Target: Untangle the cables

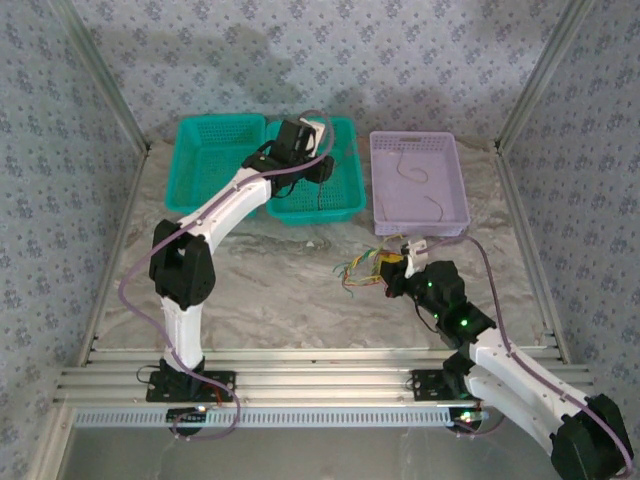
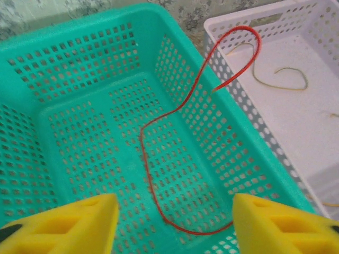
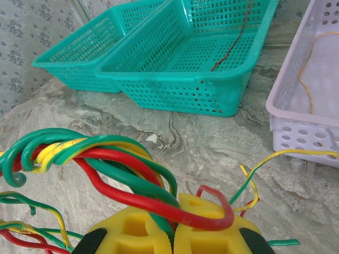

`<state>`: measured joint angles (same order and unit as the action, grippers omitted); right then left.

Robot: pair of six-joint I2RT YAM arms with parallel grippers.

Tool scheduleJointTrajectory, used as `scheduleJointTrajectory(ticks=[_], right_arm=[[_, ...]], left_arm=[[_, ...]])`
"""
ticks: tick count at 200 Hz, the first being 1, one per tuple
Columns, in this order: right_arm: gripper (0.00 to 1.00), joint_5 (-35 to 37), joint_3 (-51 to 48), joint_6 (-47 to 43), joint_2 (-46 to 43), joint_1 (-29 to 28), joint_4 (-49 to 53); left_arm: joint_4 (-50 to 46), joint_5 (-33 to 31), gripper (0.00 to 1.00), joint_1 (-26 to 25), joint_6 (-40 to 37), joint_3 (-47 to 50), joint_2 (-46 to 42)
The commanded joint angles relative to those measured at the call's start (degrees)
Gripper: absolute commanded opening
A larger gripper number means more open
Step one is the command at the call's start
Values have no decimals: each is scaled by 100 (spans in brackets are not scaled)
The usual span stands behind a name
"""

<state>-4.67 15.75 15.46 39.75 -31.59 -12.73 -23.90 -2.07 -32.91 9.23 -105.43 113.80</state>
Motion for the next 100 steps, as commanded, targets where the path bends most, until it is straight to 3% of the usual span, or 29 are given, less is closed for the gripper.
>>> scheduleJointTrajectory(ticks=[1, 37, 68, 100], right_arm=[[0, 120, -65, 80, -72, 51, -271], [0, 101, -78, 166, 4, 122, -361], [0, 55, -79, 247, 64, 185, -409], [0, 175, -48, 315, 73, 248, -375]], left_arm=[[-325, 459, 72, -41, 126, -290, -265], [-555, 623, 87, -74, 449, -509, -733], [-748, 652, 87, -72, 1003, -347, -1202], [-250, 901, 87, -110, 1674, 708, -2057]])
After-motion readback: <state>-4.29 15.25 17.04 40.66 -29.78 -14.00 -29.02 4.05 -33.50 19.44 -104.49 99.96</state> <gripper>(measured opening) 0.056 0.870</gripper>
